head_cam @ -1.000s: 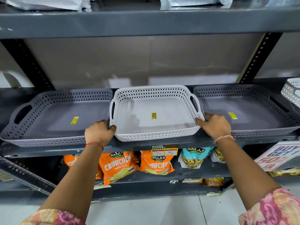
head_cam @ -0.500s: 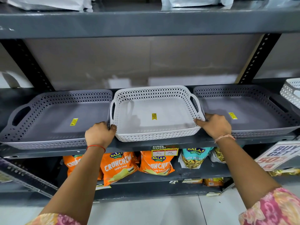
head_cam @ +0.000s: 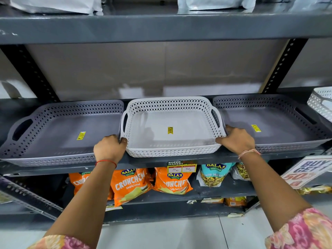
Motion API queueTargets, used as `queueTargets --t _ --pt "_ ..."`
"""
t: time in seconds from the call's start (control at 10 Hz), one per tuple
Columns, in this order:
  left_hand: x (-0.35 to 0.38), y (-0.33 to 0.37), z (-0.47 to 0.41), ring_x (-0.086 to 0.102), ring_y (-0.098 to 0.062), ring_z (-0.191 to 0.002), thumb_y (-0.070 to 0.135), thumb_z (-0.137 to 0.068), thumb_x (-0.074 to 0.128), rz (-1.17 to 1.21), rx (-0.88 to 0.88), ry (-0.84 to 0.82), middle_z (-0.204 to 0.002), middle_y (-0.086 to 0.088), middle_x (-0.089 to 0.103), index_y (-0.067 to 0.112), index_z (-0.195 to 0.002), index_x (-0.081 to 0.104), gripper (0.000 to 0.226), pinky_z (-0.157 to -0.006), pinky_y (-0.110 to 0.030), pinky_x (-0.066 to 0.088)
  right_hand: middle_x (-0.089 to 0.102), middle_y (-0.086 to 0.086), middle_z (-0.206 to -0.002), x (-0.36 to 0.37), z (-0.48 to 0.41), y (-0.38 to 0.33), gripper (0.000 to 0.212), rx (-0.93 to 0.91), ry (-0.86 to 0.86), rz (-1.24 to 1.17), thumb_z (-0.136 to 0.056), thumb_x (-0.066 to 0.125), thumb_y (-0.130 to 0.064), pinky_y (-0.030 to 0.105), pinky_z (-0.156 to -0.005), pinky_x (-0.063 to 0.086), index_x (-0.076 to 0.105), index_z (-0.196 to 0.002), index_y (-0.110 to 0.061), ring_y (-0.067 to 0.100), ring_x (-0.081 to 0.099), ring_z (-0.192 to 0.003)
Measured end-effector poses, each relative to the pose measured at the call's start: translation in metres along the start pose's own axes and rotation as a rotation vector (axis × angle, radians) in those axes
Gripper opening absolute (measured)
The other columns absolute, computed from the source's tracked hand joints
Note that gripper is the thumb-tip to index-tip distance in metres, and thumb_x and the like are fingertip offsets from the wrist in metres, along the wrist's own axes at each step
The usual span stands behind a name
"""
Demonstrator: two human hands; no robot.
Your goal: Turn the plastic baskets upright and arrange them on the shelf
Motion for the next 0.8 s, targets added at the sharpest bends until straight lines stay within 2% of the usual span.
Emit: queueTargets --t 0.1,0.2,0.3,0.5,0.6,0.7,0.8 --pt "-0.0001 -0.0011 0.0003 0.038 -0.027 -0.049 0.029 -0.087 0.043 0.006 -0.009 0.002 -0.046 -0.002 0.033 0.010 -0.053 0.041 0.039 -0.050 -0.024 0.025 0.062 0.007 -0.078 -0.0004 0.0016 0.0001 0.043 0.001 -0.011 -0.002 -0.065 0.067 -0.043 0.030 -0.062 0.043 0.061 -0.104 -0.026 0.029 0.056 -0.075" --pt "0.0000 -0.0007 0.0004 0.042 -0.030 -0.053 0.030 -0.088 0.042 0.004 -0.006 0.010 -0.049 -0.006 0.039 0.007 -0.058 0.046 0.038 -0.052 -0.026 0.029 0.056 0.004 -0.073 -0.0006 0.0020 -0.0004 0.043 -0.003 -0.017 0.000 -0.066 0.067 -0.044 0.030 -0.063 0.043 0.060 -0.105 -0.026 0.028 0.055 -0.075" --pt "-0.0014 -0.0001 0.0003 0.044 -0.031 -0.056 0.030 -0.088 0.042 0.009 -0.003 0.016 -0.059 -0.013 0.048 0.006 -0.060 0.047 0.038 -0.054 -0.028 0.032 0.057 0.005 -0.073 -0.0009 0.0020 -0.0010 0.042 -0.004 -0.026 0.008 -0.067 0.066 -0.044 0.031 -0.063 0.044 0.061 -0.104 -0.025 0.031 0.058 -0.078" --pt "-0.0019 0.0001 0.0002 0.045 -0.033 -0.060 0.029 -0.088 0.042 0.019 0.002 0.011 -0.065 -0.017 0.051 0.005 -0.064 0.049 0.035 -0.059 -0.031 0.036 0.064 0.008 -0.074 -0.0038 0.0030 -0.0020 0.037 -0.020 0.009 -0.026 -0.068 0.067 -0.040 0.031 -0.063 0.045 0.065 -0.103 -0.027 0.033 0.062 -0.082" --pt "0.0000 0.0000 0.0006 0.047 -0.033 -0.061 0.030 -0.089 0.041 0.021 0.016 0.020 -0.072 -0.023 0.062 0.005 -0.065 0.050 0.036 -0.061 -0.032 0.039 0.060 0.005 -0.071 -0.0010 0.0033 -0.0020 0.037 -0.032 0.003 -0.027 -0.068 0.067 -0.041 0.031 -0.063 0.045 0.065 -0.103 -0.029 0.033 0.063 -0.081" --pt "-0.0009 0.0005 0.0002 0.051 -0.035 -0.065 0.036 -0.091 0.038 0.016 0.013 -0.003 -0.078 -0.025 0.064 0.002 -0.072 0.056 0.044 -0.061 -0.032 0.039 0.063 0.007 -0.074 -0.0054 0.0027 -0.0039 0.042 -0.022 -0.007 -0.024 -0.071 0.063 -0.050 0.033 -0.065 0.047 0.064 -0.106 -0.027 0.033 0.063 -0.084" --pt "-0.0026 -0.0023 0.0035 0.050 -0.033 -0.064 0.051 -0.092 0.026 0.076 -0.018 -0.013 -0.072 -0.021 0.059 0.004 -0.071 0.054 0.058 -0.060 -0.032 0.038 0.070 0.014 -0.088 -0.0036 0.0090 -0.0023 0.070 -0.050 0.082 0.078 -0.076 0.048 -0.067 0.037 -0.066 0.051 0.045 -0.128 -0.020 0.034 0.065 -0.087"
Point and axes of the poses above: each hand's wrist, its own z-axis away from the middle knuckle, its own x-axis out of the palm, y = z × x, the point moved 7 cm from there along -z, towards the middle knuckle
